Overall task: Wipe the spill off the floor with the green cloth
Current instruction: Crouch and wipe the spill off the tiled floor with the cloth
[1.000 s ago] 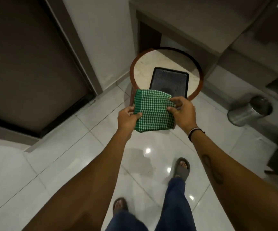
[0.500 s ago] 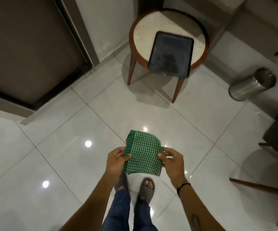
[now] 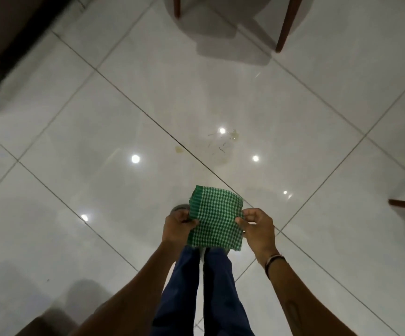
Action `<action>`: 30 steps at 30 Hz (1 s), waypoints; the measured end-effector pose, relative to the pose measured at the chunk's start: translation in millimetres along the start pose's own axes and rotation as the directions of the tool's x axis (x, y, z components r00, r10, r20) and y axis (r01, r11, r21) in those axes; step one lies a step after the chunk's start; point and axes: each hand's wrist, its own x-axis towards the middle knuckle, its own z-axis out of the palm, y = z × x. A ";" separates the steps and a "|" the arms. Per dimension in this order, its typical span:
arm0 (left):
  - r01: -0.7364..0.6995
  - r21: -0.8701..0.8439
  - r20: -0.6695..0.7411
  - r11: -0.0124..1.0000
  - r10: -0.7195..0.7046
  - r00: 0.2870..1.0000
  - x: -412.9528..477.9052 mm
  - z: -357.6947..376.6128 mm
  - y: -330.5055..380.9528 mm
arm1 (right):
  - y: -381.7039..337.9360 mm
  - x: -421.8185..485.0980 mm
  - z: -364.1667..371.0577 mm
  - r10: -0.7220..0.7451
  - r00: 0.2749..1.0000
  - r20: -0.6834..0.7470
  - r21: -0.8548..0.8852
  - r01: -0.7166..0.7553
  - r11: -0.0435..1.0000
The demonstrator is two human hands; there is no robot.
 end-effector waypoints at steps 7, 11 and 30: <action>-0.029 0.140 -0.040 0.990 0.034 0.999 142.9 36.5 -27.3 | 28.4 133.8 46.0 -0.171 0.985 -0.015 -0.137 0.168 0.976; -0.076 0.216 -0.057 0.974 0.090 0.994 224.6 55.2 -44.1 | 45.7 211.0 78.8 -0.325 0.945 -0.036 -0.274 0.303 0.913; -0.328 0.923 0.110 0.202 0.676 0.729 374.7 2.2 -162.4 | 130.7 351.0 199.2 -0.618 0.447 0.647 -0.716 0.635 -0.291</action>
